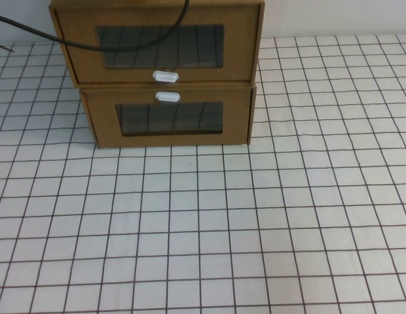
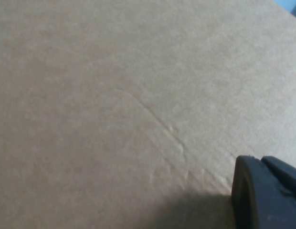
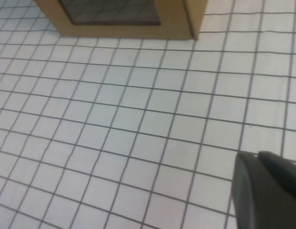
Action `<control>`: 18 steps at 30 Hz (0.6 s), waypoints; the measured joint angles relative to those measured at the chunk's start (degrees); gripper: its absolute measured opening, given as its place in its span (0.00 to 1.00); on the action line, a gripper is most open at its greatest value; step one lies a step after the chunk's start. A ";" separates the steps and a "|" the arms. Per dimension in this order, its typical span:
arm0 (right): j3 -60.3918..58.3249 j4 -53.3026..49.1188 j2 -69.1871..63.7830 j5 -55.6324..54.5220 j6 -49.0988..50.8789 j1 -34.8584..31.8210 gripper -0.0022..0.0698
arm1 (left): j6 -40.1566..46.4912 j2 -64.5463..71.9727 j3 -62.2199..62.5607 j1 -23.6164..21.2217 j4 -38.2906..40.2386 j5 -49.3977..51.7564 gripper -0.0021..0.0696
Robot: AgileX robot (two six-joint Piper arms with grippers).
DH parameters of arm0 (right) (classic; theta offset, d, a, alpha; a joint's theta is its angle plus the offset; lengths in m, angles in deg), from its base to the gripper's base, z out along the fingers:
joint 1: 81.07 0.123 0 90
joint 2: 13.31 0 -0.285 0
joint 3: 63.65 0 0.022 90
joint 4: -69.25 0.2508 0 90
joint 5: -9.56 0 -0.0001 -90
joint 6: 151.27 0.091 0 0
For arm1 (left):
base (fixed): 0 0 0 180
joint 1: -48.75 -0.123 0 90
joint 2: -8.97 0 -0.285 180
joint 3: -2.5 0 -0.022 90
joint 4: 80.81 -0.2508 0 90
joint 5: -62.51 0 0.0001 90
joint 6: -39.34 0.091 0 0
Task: Open the shoe box
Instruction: 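Pull the top drawer of the cardboard box fully open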
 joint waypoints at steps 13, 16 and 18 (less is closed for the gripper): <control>20.36 -7.91 -27.51 -5.90 2.51 24.77 0.01 | 0.00 0.00 0.00 0.00 0.09 0.04 0.02; 26.44 -16.78 -35.40 -6.03 8.51 33.26 0.01 | 0.00 0.00 0.00 0.00 0.09 0.04 0.02; 30.82 -24.74 -40.56 -5.74 13.18 38.72 0.01 | 0.00 0.00 0.00 0.00 0.09 0.04 0.02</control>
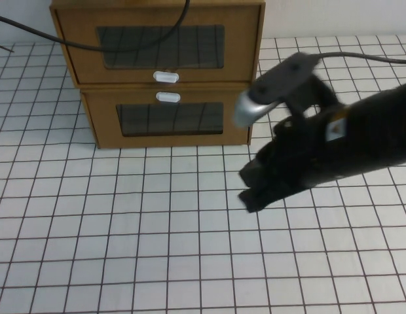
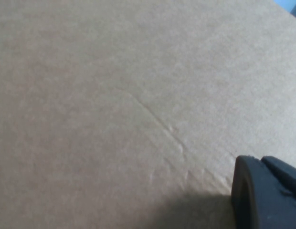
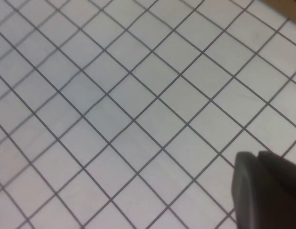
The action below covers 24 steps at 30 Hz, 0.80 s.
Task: Open the shoe box
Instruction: 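Pull the top drawer of the cardboard box fully open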
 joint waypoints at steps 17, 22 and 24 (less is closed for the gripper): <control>11.34 -62.79 -19.78 -4.02 20.95 17.29 0.09 | 0.00 0.00 0.00 0.00 0.13 0.09 0.02; 11.37 -77.38 -21.30 -7.90 27.93 17.29 0.34 | 0.00 0.00 0.00 0.00 0.13 0.09 0.02; 11.47 -84.61 -22.23 -8.56 32.74 17.29 0.45 | 0.00 0.00 0.00 0.00 0.13 0.09 0.02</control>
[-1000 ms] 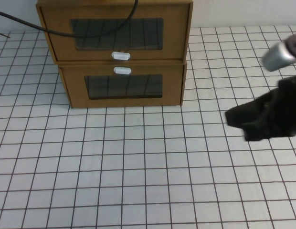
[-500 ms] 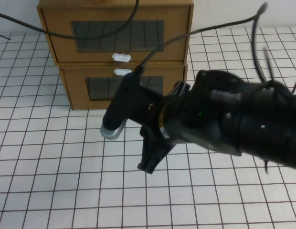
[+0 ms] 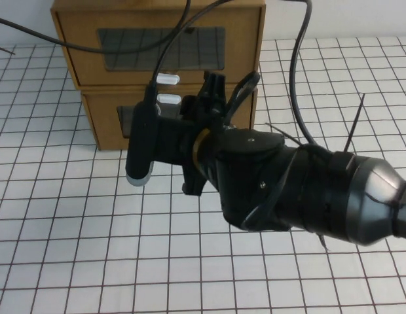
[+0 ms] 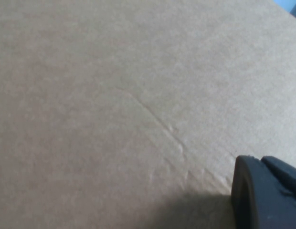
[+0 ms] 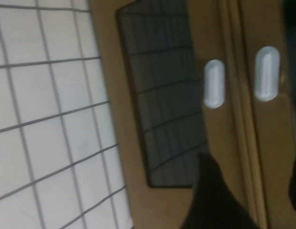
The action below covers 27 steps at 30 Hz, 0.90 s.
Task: Open the shoe box
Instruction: 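Pull the top drawer of the cardboard box fully open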
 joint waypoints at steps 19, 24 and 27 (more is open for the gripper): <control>2.98 -25.73 -5.94 -5.88 21.96 -2.01 0.49 | -0.55 0.00 0.04 0.00 0.58 2.36 0.02; 6.28 -25.94 -7.83 -6.16 22.19 -3.46 0.48 | -0.55 0.00 0.26 0.00 0.71 3.33 0.02; 6.97 -25.99 -8.56 -6.94 22.19 -3.46 0.48 | -0.55 0.00 0.30 0.00 0.71 3.54 0.02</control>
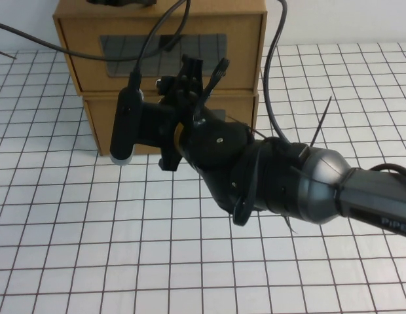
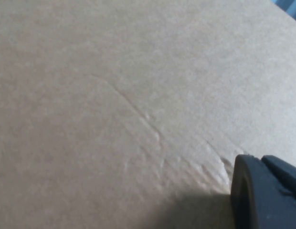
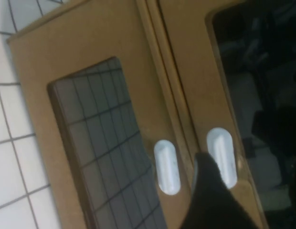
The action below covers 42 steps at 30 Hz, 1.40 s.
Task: Open the shoe box
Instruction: 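Pull the top drawer of the cardboard box fully open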
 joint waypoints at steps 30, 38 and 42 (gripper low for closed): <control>7.43 -0.27 -7.00 -4.46 -1.51 -4.03 0.38 | -0.12 0.00 0.09 0.00 0.25 0.00 0.02; 7.43 -0.27 -9.27 -4.53 -1.74 -4.25 0.38 | -0.12 0.00 0.09 0.00 0.25 0.00 0.02; 7.45 -0.27 -9.27 -4.30 -1.86 -4.48 0.38 | -0.12 0.00 0.09 0.00 0.25 0.00 0.02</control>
